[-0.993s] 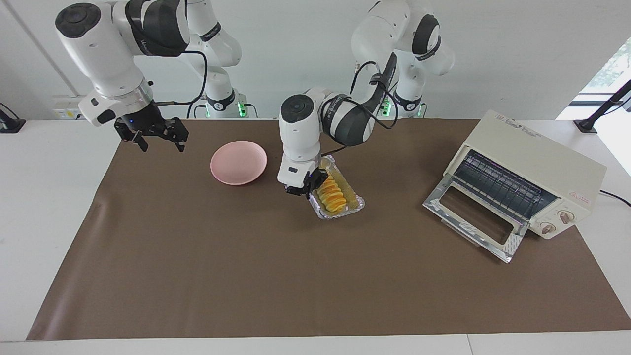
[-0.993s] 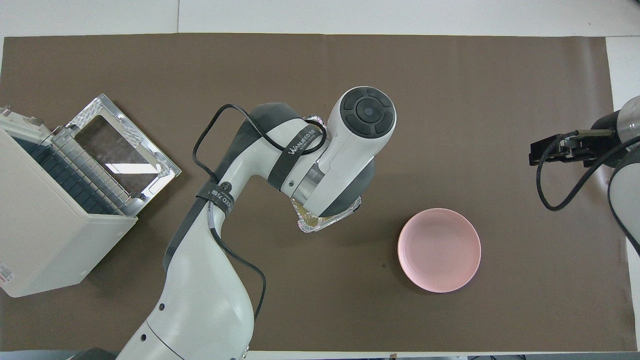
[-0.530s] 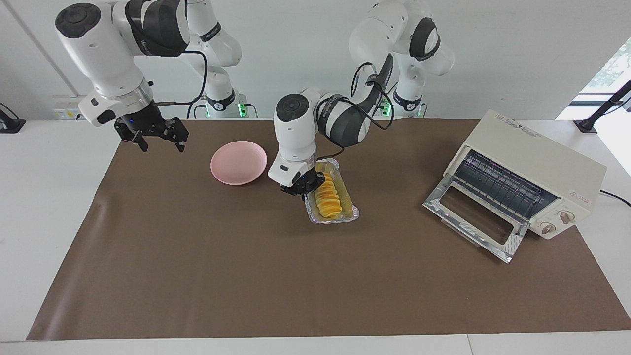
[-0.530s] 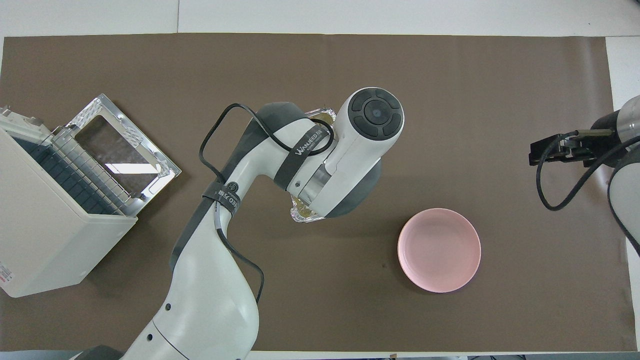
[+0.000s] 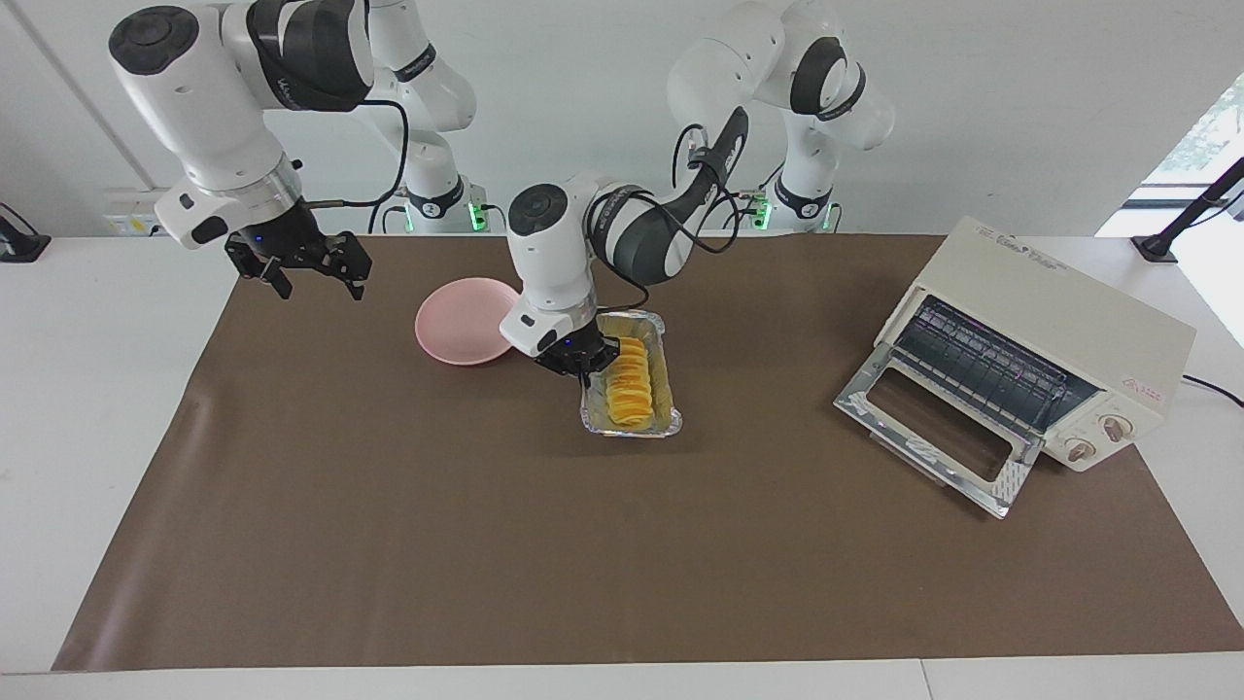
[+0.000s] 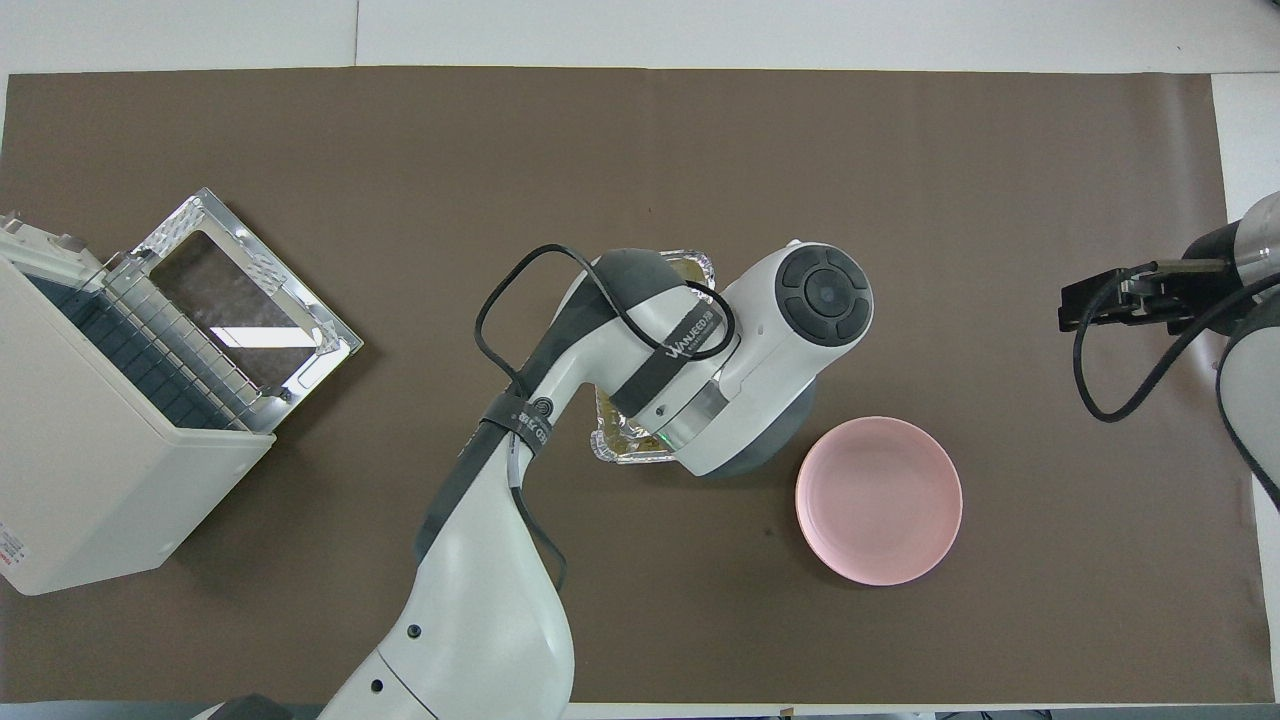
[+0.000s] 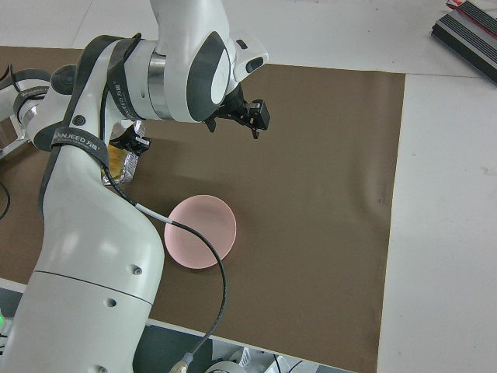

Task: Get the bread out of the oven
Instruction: 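Carry the foil tray with the left gripper toward the pink plate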

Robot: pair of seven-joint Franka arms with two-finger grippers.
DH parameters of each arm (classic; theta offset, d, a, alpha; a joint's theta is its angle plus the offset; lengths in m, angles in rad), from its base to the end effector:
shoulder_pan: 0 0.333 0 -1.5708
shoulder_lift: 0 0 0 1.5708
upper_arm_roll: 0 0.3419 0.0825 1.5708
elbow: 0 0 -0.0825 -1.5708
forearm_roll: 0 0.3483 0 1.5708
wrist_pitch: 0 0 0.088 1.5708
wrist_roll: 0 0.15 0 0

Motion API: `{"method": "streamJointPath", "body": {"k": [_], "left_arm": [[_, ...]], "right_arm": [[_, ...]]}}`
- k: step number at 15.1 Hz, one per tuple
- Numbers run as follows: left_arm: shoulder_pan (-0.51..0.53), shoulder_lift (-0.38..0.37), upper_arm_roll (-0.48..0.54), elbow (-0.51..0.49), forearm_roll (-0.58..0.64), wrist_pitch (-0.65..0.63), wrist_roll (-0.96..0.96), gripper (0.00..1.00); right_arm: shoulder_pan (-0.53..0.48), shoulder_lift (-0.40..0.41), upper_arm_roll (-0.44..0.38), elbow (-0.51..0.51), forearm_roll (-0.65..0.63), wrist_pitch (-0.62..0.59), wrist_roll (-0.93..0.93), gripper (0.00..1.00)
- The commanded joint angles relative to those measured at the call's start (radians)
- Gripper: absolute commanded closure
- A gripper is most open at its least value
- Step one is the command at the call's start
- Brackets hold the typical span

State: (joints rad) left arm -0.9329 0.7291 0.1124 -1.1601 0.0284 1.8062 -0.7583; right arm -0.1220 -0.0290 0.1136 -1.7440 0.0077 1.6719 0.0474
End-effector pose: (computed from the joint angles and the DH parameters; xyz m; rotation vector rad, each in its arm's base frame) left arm 0.4784 -0.5397 0.3481 -3.0095 0.1436 -0.0270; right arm 0.5106 -0.0025 0.5550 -3.1361 0.0892 0.0680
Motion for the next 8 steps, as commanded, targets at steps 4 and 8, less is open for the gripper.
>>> {"method": "streamJointPath", "body": {"k": [4, 8], "left_arm": [[-0.093, 0.049, 0.023, 0.037, 0.019, -0.013, -0.006, 1.00], [-0.122, 0.081, 0.024, 0.039, 0.022, 0.022, -0.084, 1.00]], "right_arm": [[-0.007, -0.009, 0.012, -0.005, -0.014, 0.005, -0.023, 0.00], [-0.002, -0.011, 0.018, -0.021, -0.014, 0.023, -0.023, 0.00]]}}
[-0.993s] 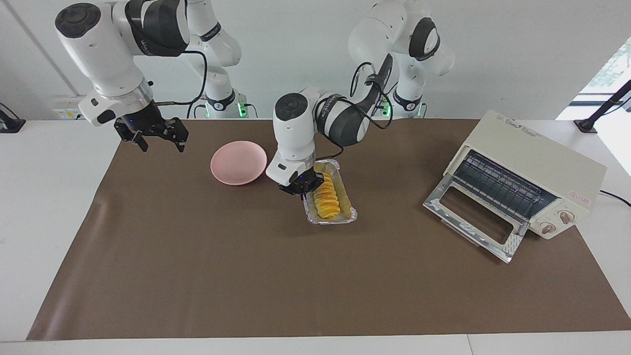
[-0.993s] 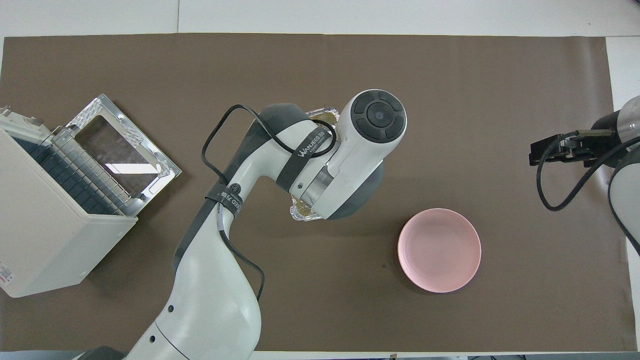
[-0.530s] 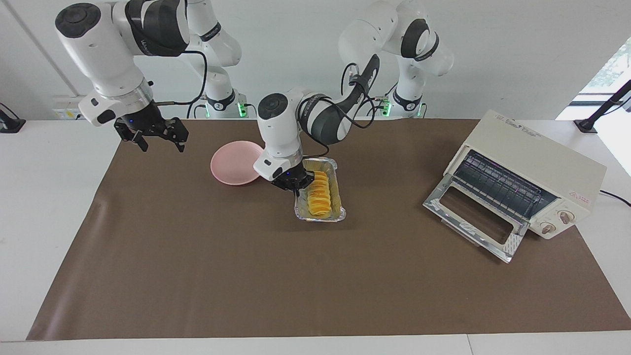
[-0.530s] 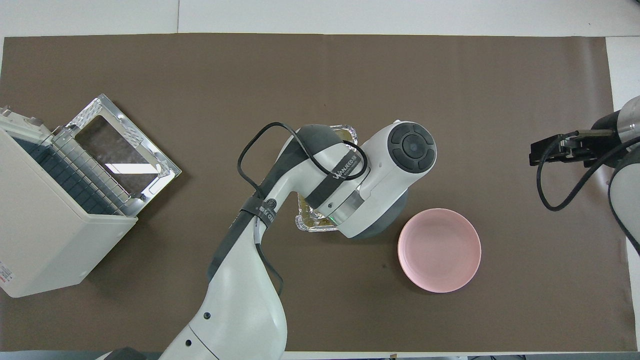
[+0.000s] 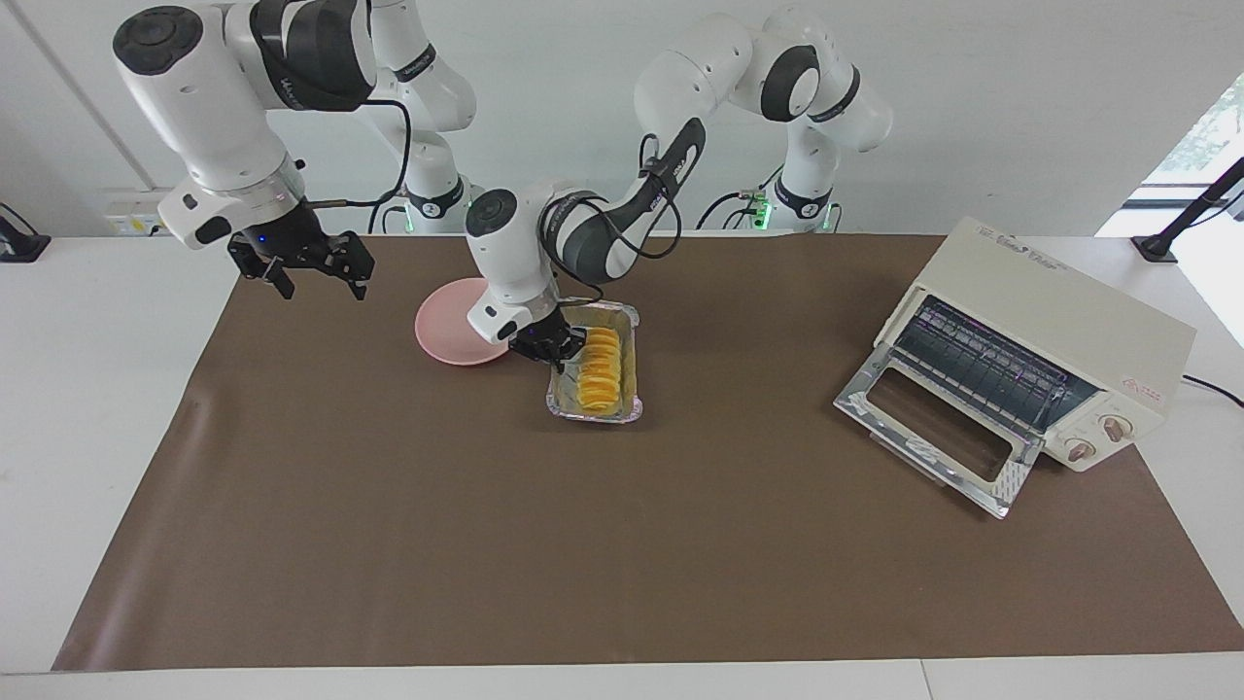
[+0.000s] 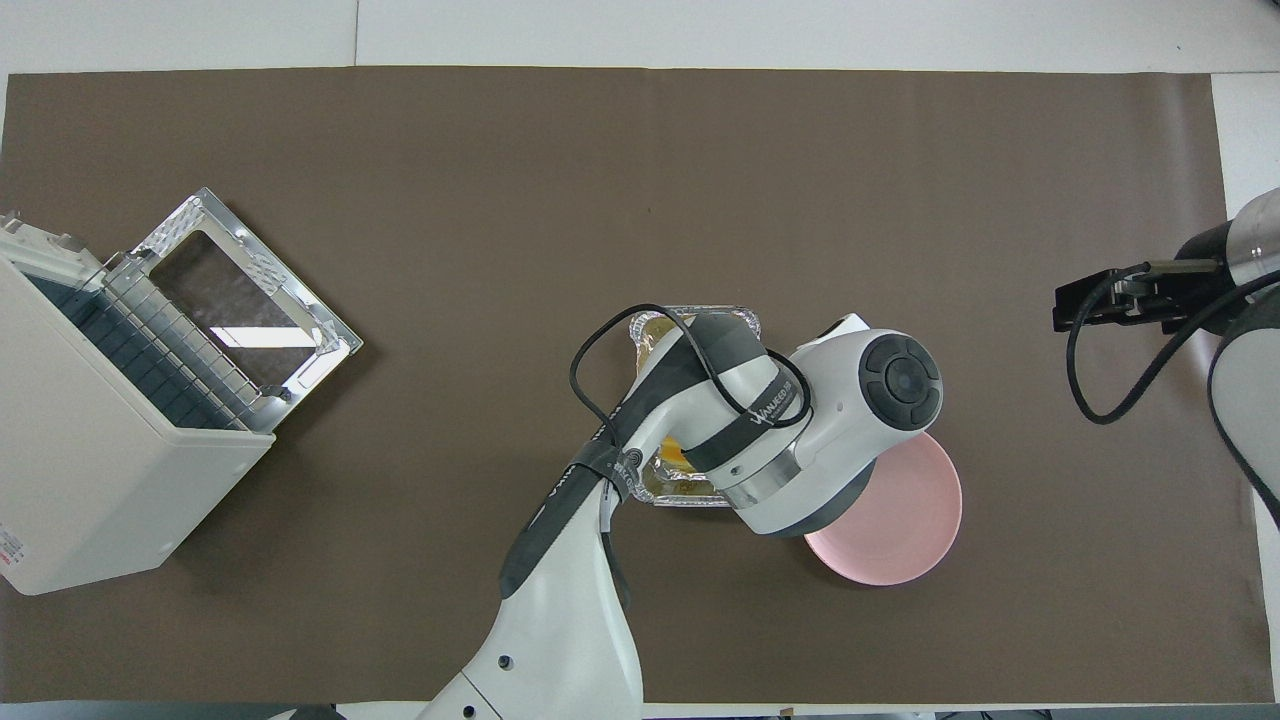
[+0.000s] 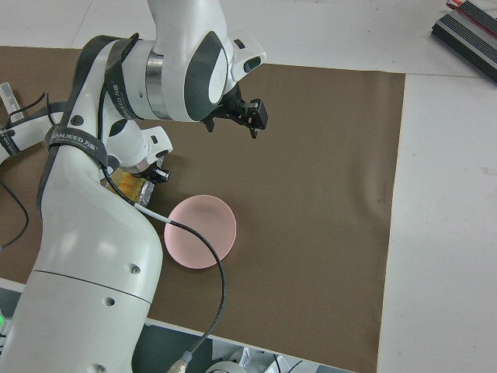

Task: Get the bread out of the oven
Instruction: 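Carry the foil tray with the left gripper toward the pink plate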

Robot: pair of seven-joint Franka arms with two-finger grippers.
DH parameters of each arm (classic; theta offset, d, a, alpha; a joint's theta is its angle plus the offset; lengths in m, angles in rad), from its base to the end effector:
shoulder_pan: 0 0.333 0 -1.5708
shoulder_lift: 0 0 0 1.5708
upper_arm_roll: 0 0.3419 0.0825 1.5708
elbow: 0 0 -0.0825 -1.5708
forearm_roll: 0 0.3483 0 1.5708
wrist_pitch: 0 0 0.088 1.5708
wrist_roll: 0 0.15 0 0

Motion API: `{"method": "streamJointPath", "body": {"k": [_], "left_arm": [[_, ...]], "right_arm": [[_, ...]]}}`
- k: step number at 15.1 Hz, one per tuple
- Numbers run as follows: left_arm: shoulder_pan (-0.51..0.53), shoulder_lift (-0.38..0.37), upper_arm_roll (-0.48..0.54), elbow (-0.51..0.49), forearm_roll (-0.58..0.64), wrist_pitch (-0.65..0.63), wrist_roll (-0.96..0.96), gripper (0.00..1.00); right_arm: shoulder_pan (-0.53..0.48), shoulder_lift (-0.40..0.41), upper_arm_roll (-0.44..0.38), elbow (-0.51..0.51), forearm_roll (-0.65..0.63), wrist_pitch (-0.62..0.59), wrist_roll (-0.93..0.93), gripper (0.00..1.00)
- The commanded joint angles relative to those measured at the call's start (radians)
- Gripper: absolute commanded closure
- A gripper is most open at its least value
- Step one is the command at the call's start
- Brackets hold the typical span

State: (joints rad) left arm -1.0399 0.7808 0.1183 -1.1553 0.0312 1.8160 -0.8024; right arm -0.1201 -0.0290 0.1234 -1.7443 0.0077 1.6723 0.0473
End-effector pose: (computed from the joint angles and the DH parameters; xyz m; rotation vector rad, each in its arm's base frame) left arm 0.4220 -0.5877 0.3140 -2.9702 0.2348 -0.0184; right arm 0.5106 0.0035 0.5549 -3.1371 0.0707 0.0680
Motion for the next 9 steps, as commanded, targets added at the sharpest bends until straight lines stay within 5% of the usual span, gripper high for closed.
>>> {"method": "streamJointPath", "body": {"k": [1, 6, 7, 8, 9], "left_arm": [[-0.014, 0.029, 0.017, 0.034, 0.019, 0.026, -0.061, 1.00], [-0.016, 0.040, 0.015, 0.032, 0.012, 0.071, -0.173, 1.00], [-0.012, 0.040, 0.017, 0.032, 0.012, 0.085, -0.178, 0.14], [-0.014, 0.037, 0.018, 0.032, 0.013, 0.082, -0.179, 0.00], [-0.012, 0.035, 0.023, 0.034, 0.010, 0.077, -0.178, 0.00]], "right_arm": [[-0.003, -0.021, 0.010, -0.038, -0.014, 0.032, -0.023, 0.00], [-0.006, -0.031, 0.012, -0.061, -0.012, 0.043, -0.029, 0.00], [-0.006, -0.031, 0.012, -0.060, -0.012, 0.043, -0.029, 0.00], [-0.006, -0.031, 0.012, -0.060, -0.012, 0.044, -0.027, 0.00], [-0.006, -0.031, 0.012, -0.060, -0.012, 0.047, -0.029, 0.00]]}}
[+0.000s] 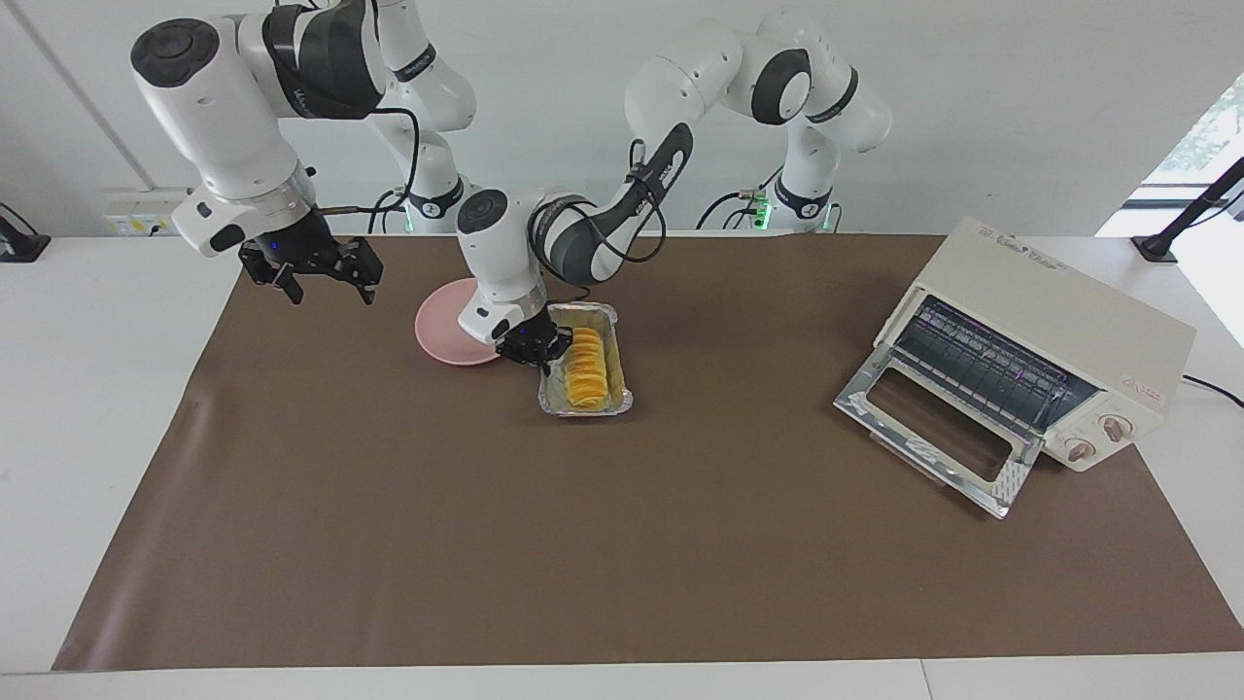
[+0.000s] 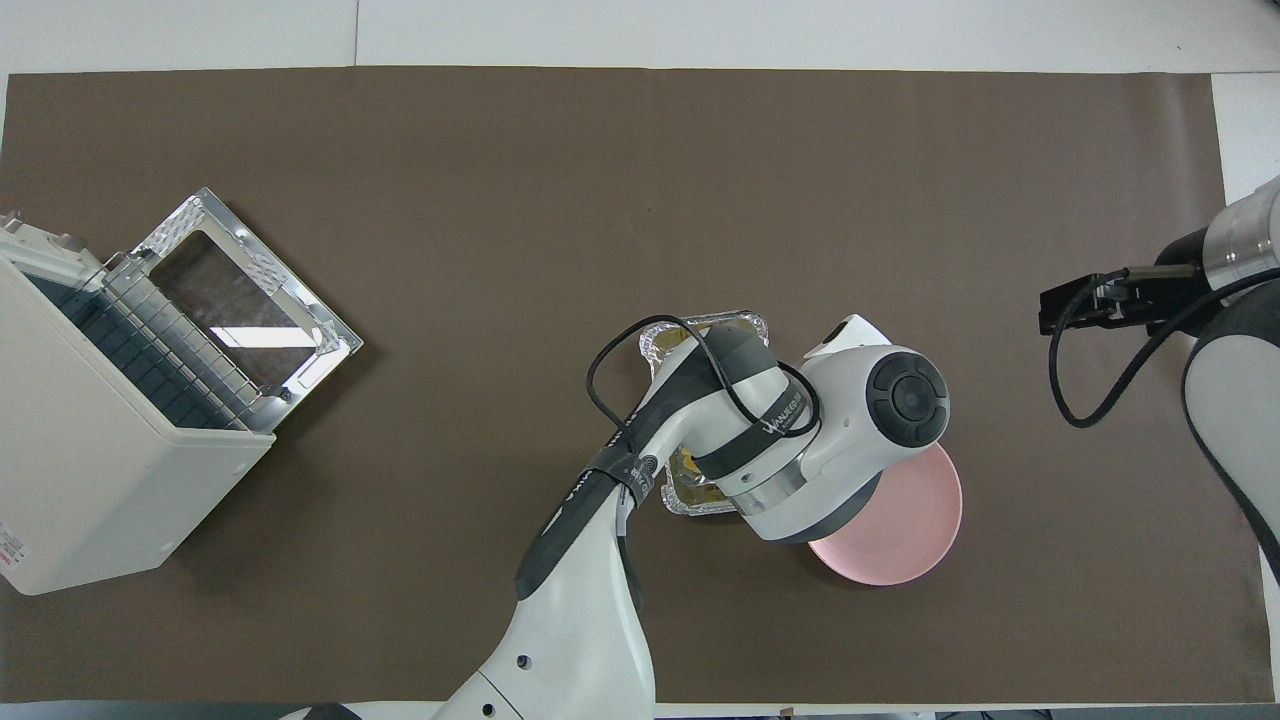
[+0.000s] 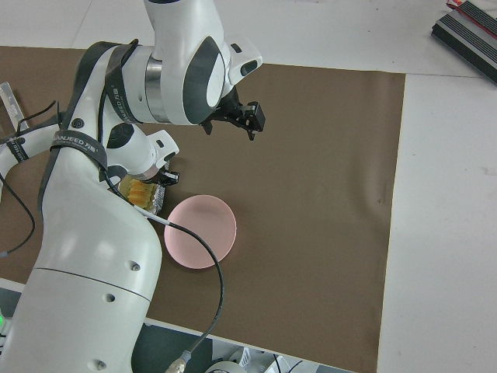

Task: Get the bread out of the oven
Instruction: 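Release the tray beside the plate while the right gripper reaches it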

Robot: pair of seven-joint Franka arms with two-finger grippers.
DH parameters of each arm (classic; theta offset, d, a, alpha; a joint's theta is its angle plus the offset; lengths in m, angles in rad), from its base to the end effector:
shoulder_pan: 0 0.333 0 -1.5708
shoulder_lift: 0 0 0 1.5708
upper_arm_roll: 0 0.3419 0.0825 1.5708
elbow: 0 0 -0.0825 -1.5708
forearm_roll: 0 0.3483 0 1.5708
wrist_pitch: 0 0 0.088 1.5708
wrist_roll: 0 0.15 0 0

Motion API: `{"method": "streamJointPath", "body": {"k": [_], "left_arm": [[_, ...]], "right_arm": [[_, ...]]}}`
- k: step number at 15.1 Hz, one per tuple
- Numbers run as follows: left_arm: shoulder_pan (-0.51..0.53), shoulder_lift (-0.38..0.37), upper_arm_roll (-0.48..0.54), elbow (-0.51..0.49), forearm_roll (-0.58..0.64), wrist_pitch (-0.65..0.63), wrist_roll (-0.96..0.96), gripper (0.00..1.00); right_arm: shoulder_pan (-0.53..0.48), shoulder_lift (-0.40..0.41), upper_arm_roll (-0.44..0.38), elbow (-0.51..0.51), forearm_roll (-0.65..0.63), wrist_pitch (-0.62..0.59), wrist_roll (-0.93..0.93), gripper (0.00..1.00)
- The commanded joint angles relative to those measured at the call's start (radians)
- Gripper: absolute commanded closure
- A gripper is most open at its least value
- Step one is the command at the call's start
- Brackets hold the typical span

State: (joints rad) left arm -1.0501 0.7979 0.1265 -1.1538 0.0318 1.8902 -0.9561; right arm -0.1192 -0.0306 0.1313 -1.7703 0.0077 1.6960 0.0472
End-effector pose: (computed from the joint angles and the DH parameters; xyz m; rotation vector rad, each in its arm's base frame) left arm 0.4255 -0.5995 0.3081 -3.0234 0.0207 -0.0987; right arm 0.5106 0.0081 0.5462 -3.1380 0.0571 0.0691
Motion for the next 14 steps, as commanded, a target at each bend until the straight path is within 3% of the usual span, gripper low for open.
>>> {"method": "streamJointPath", "body": {"k": [1, 8, 12, 14], "left_arm": [[0.008, 0.012, 0.016, 0.032, 0.004, 0.000, -0.023, 0.00], [0.171, -0.104, 0.018, 0.036, -0.066, -0.026, -0.012, 0.00], [0.320, -0.333, 0.012, -0.073, -0.069, -0.110, 0.285, 0.00], [0.425, -0.403, 0.012, -0.113, -0.067, -0.185, 0.411, 0.00]], "right_arm": [[-0.007, -0.029, 0.004, -0.034, -0.012, 0.028, -0.029, 0.00], [0.001, -0.003, 0.010, -0.029, -0.011, 0.045, -0.030, 0.00], [0.068, 0.035, 0.019, -0.024, -0.006, 0.070, -0.026, 0.00], [0.145, 0.075, 0.019, -0.029, -0.005, 0.112, -0.020, 0.00]]}}
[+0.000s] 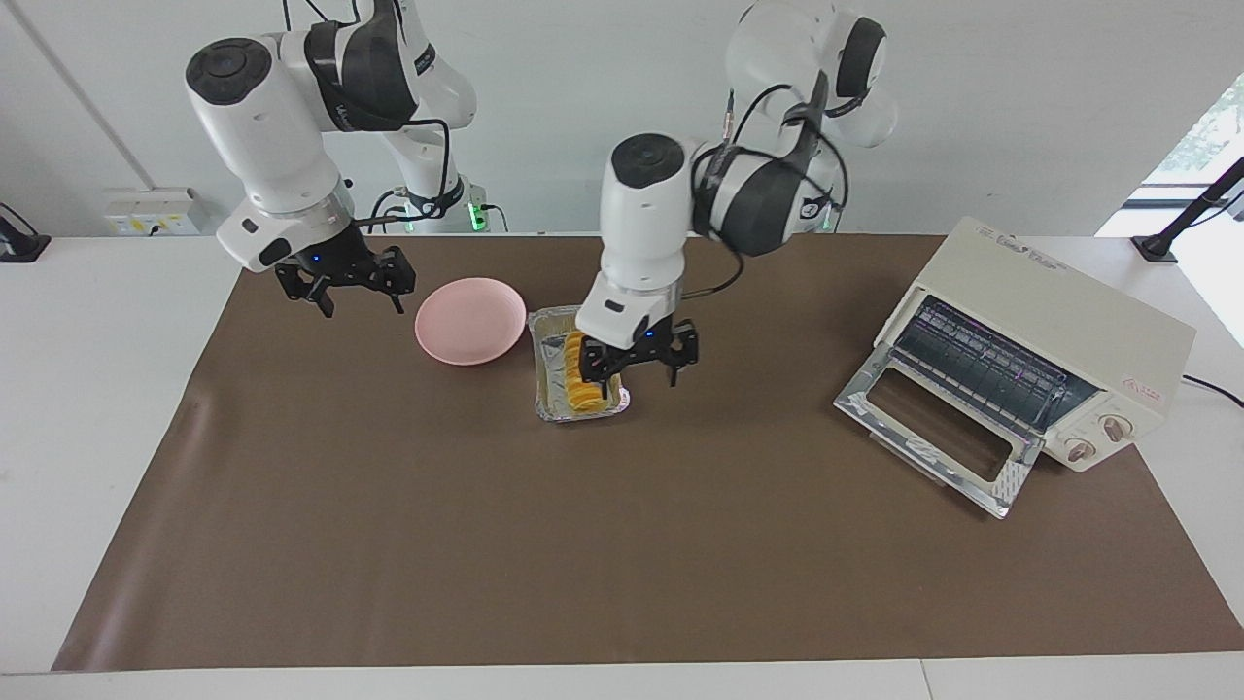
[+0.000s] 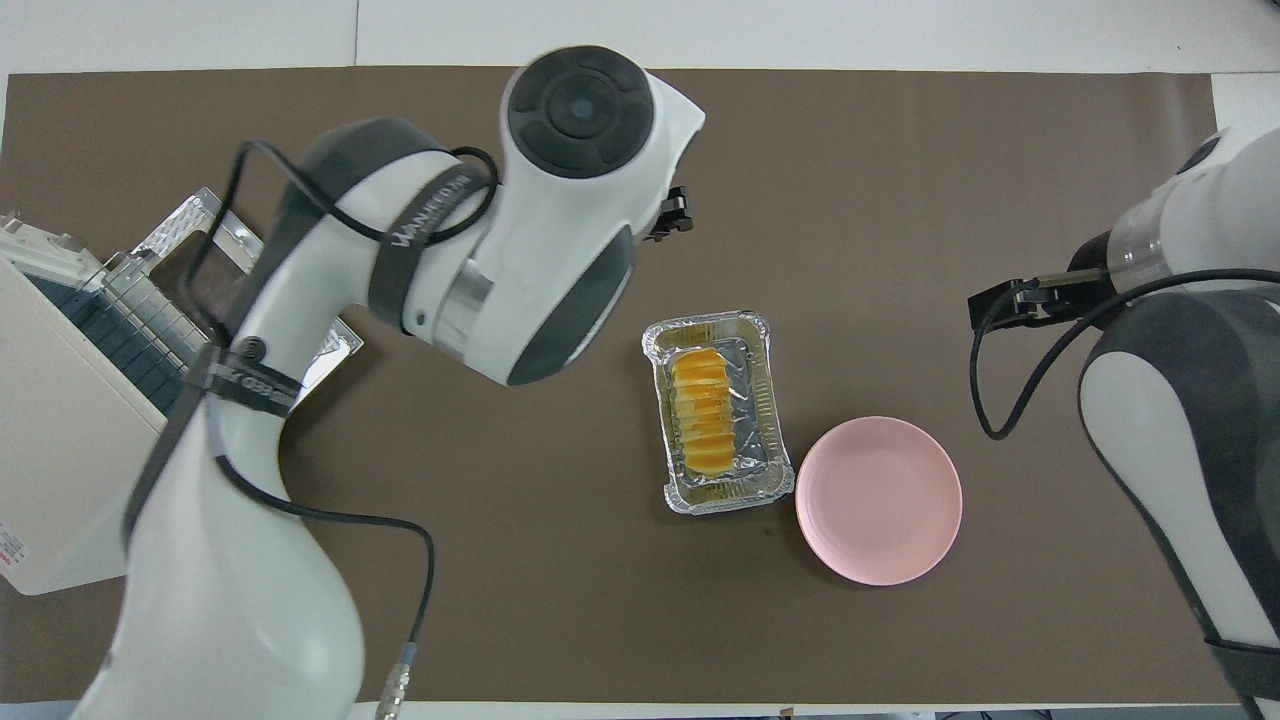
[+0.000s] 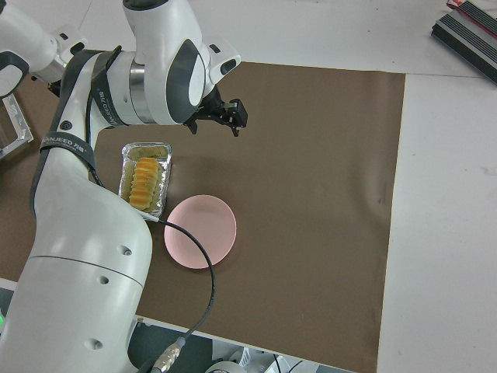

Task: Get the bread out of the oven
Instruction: 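Release the tray beside the plate while the right gripper reaches it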

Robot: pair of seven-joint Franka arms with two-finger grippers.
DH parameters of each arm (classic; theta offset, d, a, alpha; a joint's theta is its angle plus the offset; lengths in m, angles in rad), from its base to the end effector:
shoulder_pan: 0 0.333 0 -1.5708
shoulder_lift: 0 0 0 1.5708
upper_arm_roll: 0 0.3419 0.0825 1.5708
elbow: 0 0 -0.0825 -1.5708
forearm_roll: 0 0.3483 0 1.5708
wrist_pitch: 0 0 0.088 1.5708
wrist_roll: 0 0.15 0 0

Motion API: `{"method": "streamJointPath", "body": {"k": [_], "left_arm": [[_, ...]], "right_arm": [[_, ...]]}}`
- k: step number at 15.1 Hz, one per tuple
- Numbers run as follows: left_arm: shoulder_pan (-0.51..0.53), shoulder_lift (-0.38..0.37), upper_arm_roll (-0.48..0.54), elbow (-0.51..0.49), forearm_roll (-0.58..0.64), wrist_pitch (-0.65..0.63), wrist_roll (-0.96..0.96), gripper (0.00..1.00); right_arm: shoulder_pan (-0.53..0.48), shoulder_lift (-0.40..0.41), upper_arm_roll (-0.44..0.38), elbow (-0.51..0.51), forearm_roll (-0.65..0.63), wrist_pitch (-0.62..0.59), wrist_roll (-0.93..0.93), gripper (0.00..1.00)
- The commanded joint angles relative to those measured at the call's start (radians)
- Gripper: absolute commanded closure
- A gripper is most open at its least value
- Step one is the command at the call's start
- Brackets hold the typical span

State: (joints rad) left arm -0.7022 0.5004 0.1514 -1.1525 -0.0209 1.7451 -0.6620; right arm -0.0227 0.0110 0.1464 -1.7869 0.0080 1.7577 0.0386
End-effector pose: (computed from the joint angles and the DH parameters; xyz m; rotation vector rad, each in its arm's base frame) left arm 0.5736 -0.3854 0.5085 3.1198 0.1436 0.1705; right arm 0.5220 0.0656 0.5226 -3.1321 -0.1308 0.0638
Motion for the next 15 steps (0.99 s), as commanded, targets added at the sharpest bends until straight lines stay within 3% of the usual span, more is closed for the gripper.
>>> {"method": "streamJointPath", "body": {"k": [1, 4, 7, 12, 15], "left_arm": [[0.137, -0.123, -0.013, -0.115, -0.014, -0.082, 0.198, 0.00], [0.281, -0.199, -0.013, -0.122, -0.014, -0.195, 0.471, 0.00], [0.363, -0.275, -0.013, -0.142, -0.007, -0.274, 0.626, 0.00], [0.544, -0.399, -0.033, -0.317, -0.013, -0.265, 0.650, 0.00], [0.601, -0.459, -0.099, -0.360, -0.010, -0.280, 0.685, 0.00]], "right_arm": [[0.090, 0.058, 0.004, -0.017, -0.005, 0.080, -0.010, 0.00], [0.182, 0.138, 0.004, -0.035, -0.005, 0.184, 0.058, 0.00], [0.240, 0.164, 0.004, -0.104, -0.005, 0.285, 0.121, 0.00], [0.316, 0.176, 0.004, -0.268, 0.000, 0.429, 0.272, 0.00], [0.310, 0.173, 0.004, -0.327, 0.001, 0.482, 0.271, 0.00]]}}
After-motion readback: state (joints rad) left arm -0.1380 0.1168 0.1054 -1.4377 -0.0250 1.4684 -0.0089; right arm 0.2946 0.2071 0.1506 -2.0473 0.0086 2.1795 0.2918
